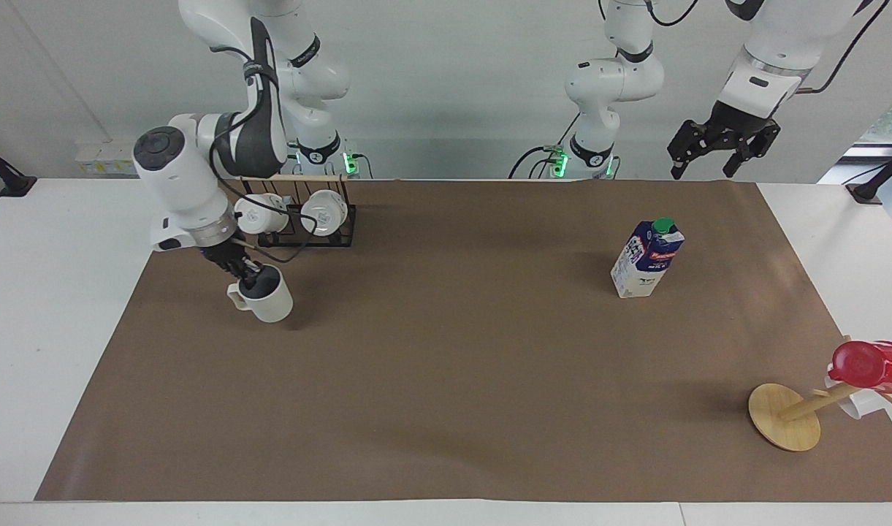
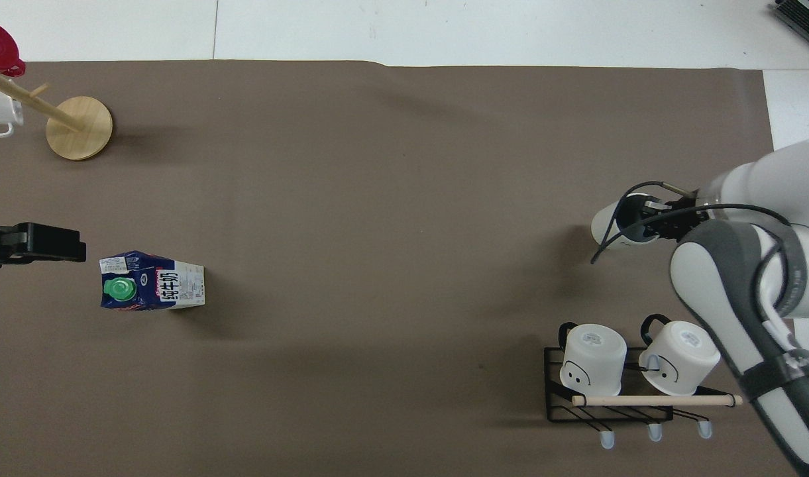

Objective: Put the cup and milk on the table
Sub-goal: 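Carry the dark mug to the table center while the left gripper grasps the carton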

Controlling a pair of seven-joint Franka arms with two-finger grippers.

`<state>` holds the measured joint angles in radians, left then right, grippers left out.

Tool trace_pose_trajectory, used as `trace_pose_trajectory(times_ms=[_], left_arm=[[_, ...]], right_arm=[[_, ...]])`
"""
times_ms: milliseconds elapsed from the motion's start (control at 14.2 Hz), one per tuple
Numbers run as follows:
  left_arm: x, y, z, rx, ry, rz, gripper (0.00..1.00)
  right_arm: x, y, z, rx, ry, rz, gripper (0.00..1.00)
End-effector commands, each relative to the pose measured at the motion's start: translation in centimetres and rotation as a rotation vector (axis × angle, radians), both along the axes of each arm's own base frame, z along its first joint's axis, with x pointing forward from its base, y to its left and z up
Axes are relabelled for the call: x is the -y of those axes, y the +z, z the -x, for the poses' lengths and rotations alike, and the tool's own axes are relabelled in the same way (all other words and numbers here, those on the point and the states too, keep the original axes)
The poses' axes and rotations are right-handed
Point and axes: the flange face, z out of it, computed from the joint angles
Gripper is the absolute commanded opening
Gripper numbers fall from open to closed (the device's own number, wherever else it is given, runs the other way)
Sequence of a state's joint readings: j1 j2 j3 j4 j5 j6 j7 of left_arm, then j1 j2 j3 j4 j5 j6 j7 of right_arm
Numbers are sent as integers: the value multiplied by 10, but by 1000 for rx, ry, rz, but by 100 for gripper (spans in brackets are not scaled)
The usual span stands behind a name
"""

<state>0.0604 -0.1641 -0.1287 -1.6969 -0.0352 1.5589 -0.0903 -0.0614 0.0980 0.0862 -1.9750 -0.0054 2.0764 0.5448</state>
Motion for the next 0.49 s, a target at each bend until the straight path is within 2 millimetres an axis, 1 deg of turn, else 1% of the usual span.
trace_pose_trajectory(times_ms=[0, 70, 211, 352, 423], left_arm=[[-13, 3, 1, -13, 22, -9, 100], [-14, 3, 2, -19, 19, -10, 100], [-15, 0, 3, -23, 24, -11, 100], [-14, -5, 5, -21, 22, -12, 100], [-14, -9, 8, -12, 20, -14, 100]], right_arm=[[-43, 1, -1, 1, -49, -11, 0], [-70, 3, 1, 11, -46, -9, 0], [-111, 7, 4, 55, -58, -10, 0], [-170, 7, 9, 62, -75, -22, 0], [-188, 10, 8, 70, -112, -32, 0]])
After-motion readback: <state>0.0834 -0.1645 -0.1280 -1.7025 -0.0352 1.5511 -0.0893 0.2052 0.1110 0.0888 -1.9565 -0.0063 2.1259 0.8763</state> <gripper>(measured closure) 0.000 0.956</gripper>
